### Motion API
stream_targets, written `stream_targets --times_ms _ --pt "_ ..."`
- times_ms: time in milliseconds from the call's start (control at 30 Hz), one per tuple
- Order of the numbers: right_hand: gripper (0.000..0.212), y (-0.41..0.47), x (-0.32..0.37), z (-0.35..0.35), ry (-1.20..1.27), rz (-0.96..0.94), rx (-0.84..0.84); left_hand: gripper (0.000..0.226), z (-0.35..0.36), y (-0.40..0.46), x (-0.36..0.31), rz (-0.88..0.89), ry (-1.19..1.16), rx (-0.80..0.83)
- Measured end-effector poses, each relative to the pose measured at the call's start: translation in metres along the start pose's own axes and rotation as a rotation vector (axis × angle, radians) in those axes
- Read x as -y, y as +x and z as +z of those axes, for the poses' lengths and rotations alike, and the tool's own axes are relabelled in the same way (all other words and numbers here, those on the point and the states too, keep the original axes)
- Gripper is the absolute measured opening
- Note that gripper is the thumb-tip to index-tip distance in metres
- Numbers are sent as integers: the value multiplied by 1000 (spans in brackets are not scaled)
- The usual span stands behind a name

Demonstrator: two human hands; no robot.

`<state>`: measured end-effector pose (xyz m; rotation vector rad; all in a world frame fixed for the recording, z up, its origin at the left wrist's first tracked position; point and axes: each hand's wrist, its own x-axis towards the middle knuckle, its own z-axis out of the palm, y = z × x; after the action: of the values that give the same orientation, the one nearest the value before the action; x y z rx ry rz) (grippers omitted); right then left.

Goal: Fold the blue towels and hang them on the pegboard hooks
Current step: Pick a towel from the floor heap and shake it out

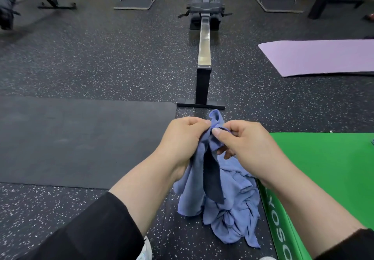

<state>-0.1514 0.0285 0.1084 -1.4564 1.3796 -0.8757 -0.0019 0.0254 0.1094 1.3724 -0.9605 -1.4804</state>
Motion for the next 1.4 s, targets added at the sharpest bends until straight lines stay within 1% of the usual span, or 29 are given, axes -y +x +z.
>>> stream_targets --times_ms 133,233,267,333,467,533,600,667,733,800,833,900,933,1000,1033,1067,1100,1167,1267,1300,1333,1400 --pt "25 0 -3 2 -28 23 -80 50 2 -1 -4 24 67 102" --pt "25 -1 -3 4 85 93 -66 58 2 -1 -4 45 150 151" --pt "26 0 -4 3 117 119 -60 54 2 -2 -4 46 162 167" --pt "28 0 -5 1 106 148 -63 36 3 -4 -2 50 179 175" --pt "27 0 -2 1 40 127 -100 23 6 -3 3 68 137 97" --pt "26 1 -2 1 66 107 -143 16 7 -3 2 63 144 93" --pt "25 3 -3 -2 117 83 -206 14 5 -3 3 80 248 120" --pt "24 7 -5 -9 171 54 -291 13 1 -6 6 70 419 194" --pt "20 10 -7 -18 222 44 -376 23 -3 -8 12 8 521 276" --pt "19 12 -10 -28 271 58 -431 27 -8 -7 16 9 565 251" --pt "22 13 -11 -32 283 66 -431 29 -10 -6 17 61 576 199" --pt "25 16 -17 -39 221 71 -385 25 -14 -3 15 212 598 69" --pt "27 17 -20 -42 115 68 -344 21 -16 -2 13 272 597 17" --pt "27 18 -24 -45 -173 47 -265 18 -18 -1 10 307 563 -56" --pt "22 17 -24 -44 -271 38 -249 18 -18 0 9 301 553 -75" --pt "15 16 -22 -43 -313 23 -235 17 -18 1 9 291 554 -85" --pt "14 13 -19 -40 -326 7 -224 16 -18 1 10 282 562 -87" --pt "25 9 -13 -31 -340 -49 -162 16 -16 2 9 271 584 -87" --pt "40 5 -8 -18 -395 -117 43 19 -14 1 9 260 593 -59" --pt "41 5 -9 -14 -419 -119 101 19 -14 1 8 257 598 -42" --pt "39 5 -10 -10 -435 -113 137 20 -14 1 8 253 604 -25" --pt "24 5 -11 -5 -434 -121 160 23 -13 -1 7 247 601 0"
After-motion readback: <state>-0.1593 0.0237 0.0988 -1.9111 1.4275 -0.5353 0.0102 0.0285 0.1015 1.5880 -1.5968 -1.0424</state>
